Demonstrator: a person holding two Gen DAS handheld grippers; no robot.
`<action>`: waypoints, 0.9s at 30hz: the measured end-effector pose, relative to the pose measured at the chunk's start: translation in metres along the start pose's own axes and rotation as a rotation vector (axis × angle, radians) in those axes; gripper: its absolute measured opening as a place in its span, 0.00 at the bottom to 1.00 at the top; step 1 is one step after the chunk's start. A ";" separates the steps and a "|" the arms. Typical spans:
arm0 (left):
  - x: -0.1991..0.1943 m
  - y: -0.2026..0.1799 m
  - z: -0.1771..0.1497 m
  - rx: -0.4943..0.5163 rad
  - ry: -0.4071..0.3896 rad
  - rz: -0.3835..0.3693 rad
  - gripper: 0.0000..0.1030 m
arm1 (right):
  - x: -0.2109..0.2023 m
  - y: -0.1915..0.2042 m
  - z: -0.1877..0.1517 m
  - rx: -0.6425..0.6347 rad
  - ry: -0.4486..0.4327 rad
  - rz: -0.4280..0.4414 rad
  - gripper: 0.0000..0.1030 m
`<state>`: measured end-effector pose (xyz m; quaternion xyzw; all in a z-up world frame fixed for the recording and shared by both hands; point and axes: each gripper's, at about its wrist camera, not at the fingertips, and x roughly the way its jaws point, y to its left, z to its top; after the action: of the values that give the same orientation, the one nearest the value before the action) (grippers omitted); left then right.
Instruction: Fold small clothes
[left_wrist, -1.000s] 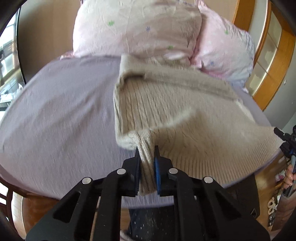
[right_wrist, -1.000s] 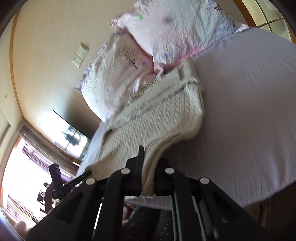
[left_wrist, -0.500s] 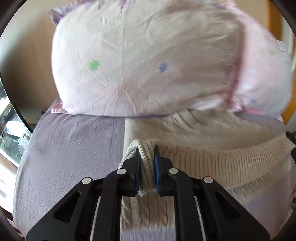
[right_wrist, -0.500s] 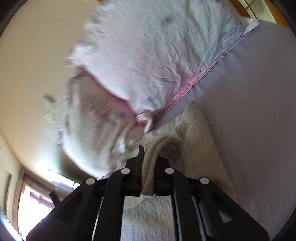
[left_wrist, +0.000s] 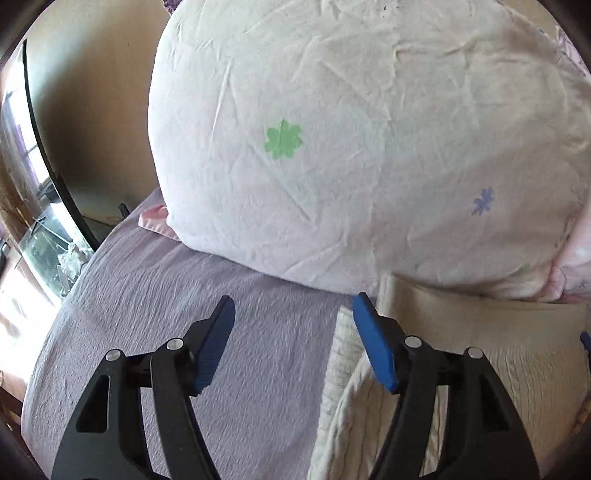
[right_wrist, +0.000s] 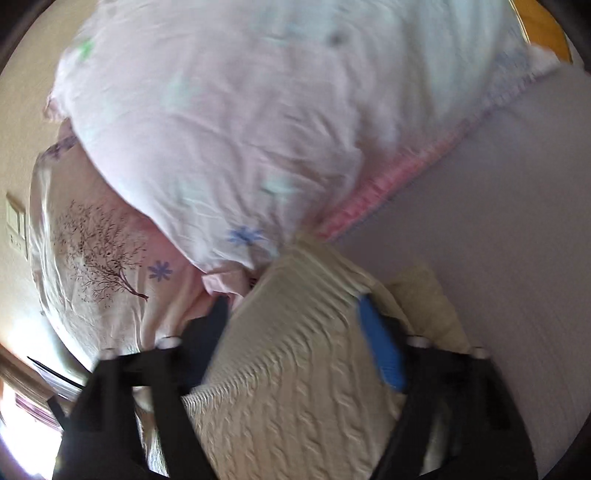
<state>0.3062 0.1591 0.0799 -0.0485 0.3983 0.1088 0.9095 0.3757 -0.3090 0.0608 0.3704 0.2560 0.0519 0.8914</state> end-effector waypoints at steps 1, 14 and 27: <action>-0.001 0.001 -0.003 0.005 0.012 -0.022 0.74 | -0.004 0.006 -0.002 -0.020 -0.006 0.013 0.82; 0.044 -0.010 -0.050 -0.010 0.242 -0.303 0.62 | -0.034 0.033 -0.057 -0.202 0.032 0.117 0.89; -0.049 -0.100 0.000 -0.054 0.182 -0.424 0.12 | -0.100 0.012 -0.021 -0.166 -0.138 0.158 0.89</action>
<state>0.2979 0.0540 0.1161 -0.1653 0.4566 -0.0791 0.8706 0.2799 -0.3148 0.0985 0.3173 0.1591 0.1175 0.9275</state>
